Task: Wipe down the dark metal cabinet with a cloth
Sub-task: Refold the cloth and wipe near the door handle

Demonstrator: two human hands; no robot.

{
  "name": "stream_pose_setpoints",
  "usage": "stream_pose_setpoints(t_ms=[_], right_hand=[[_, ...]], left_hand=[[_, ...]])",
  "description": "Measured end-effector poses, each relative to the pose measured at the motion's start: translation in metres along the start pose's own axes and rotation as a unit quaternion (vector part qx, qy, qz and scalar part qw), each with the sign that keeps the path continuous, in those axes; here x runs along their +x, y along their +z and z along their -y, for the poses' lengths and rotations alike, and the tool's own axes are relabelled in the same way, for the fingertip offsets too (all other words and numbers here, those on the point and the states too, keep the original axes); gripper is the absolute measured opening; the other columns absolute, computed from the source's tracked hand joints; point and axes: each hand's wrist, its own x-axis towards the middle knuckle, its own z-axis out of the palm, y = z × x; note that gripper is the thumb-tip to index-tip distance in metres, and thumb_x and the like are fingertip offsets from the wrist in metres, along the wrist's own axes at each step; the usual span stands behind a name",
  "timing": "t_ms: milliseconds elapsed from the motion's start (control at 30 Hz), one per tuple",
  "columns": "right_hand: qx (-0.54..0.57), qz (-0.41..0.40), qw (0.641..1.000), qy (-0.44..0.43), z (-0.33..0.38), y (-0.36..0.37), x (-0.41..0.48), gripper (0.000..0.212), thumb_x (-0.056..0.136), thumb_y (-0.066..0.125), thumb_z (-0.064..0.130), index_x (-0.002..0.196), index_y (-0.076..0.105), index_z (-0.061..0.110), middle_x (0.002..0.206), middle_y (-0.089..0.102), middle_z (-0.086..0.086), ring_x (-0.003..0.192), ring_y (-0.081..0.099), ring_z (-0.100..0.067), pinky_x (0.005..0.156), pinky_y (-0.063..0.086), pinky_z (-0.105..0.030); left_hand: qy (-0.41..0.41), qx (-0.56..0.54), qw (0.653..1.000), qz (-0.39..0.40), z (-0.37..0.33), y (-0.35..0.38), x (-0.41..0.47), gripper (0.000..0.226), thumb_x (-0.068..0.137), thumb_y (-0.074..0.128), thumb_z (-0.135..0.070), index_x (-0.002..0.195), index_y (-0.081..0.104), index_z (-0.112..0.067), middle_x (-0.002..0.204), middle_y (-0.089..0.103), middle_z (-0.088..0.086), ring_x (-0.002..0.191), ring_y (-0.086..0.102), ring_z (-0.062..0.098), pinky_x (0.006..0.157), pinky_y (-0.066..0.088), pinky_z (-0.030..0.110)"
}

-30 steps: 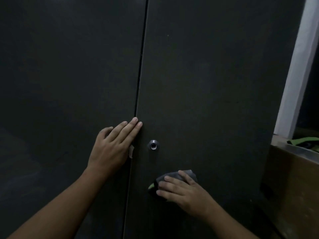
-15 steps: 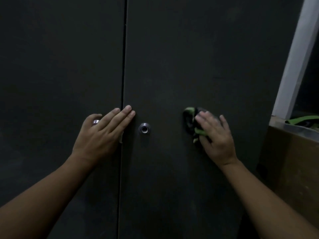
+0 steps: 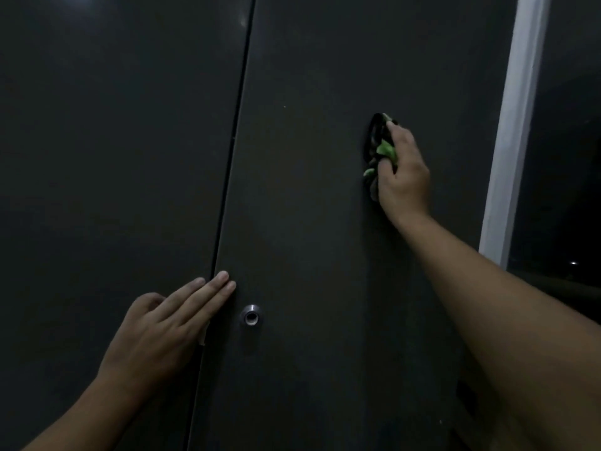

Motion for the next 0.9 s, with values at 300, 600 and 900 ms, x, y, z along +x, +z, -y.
stream_pose_setpoints(t_ms=[300, 600, 900], right_hand=[[-0.025, 0.2, 0.944, -0.259, 0.034, 0.038, -0.088, 0.06, 0.084, 0.053, 0.008, 0.142, 0.053, 0.024, 0.15, 0.049, 0.002, 0.144, 0.036, -0.014, 0.12, 0.022, -0.044], [-0.064, 0.345, 0.868, -0.352, 0.025, 0.026, -0.145, 0.06, 0.092, 0.048, 0.015, 0.149, 0.043, 0.03, 0.157, 0.039, 0.006, 0.15, 0.022, -0.01, 0.124, 0.008, -0.039], [-0.014, 0.219, 0.959, -0.18, 0.025, 0.038, -0.259, 0.069, 0.085, 0.053, 0.013, 0.15, 0.04, 0.032, 0.156, 0.039, 0.009, 0.147, 0.032, -0.011, 0.12, 0.022, -0.046]], left_hand=[[-0.01, -0.017, 1.0, 0.015, 0.001, -0.001, 0.0, 0.061, 0.087, 0.039, -0.022, 0.149, 0.043, -0.02, 0.158, 0.035, -0.001, 0.133, 0.046, 0.019, 0.075, 0.037, 0.038], [-0.01, -0.02, 1.0, 0.003, 0.0, -0.002, -0.001, 0.062, 0.084, 0.039, -0.024, 0.145, 0.048, -0.02, 0.155, 0.04, 0.001, 0.128, 0.054, 0.019, 0.074, 0.039, 0.037], [-0.032, -0.008, 0.999, 0.01, -0.002, -0.004, -0.004, 0.06, 0.088, 0.037, -0.027, 0.147, 0.045, -0.023, 0.155, 0.038, -0.002, 0.119, 0.063, 0.023, 0.072, 0.035, 0.036]])
